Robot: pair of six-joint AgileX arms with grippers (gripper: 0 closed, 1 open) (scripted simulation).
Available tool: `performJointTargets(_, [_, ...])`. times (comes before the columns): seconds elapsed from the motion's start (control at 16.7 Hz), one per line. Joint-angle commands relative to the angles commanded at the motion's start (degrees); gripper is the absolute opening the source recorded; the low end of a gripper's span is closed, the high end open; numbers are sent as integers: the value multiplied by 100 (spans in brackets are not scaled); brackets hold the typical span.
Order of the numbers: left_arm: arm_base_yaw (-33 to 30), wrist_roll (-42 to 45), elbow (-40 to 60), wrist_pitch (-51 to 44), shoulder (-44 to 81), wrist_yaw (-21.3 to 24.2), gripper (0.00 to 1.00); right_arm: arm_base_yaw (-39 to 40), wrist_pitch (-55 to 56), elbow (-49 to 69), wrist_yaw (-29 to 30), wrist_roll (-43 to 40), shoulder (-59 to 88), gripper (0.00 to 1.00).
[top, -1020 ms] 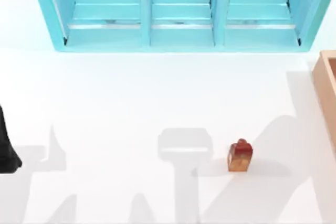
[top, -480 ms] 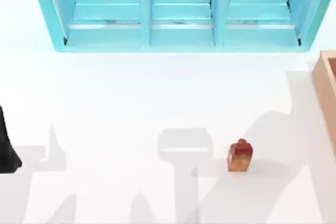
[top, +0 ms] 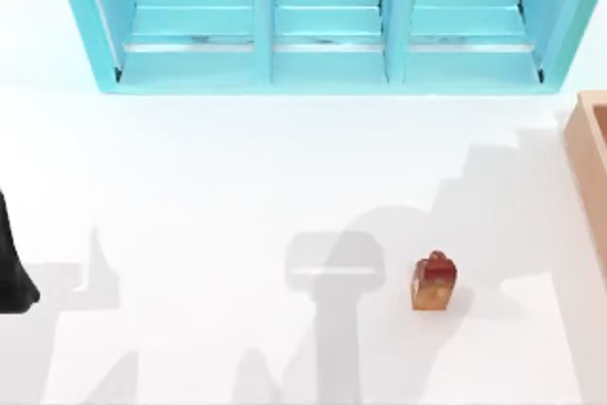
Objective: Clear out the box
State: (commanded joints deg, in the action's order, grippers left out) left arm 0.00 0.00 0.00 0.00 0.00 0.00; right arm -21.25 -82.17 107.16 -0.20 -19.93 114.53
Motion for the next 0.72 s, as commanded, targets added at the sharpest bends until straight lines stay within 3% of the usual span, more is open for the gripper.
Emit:
performJointTargets(0.54, [0,0,0,0,0,0,100,14,-484,424,17,-43,9,0])
performJointTargets(0.72, [0,0,0,0,0,0,100,392,-291,534,-36,341,19,0])
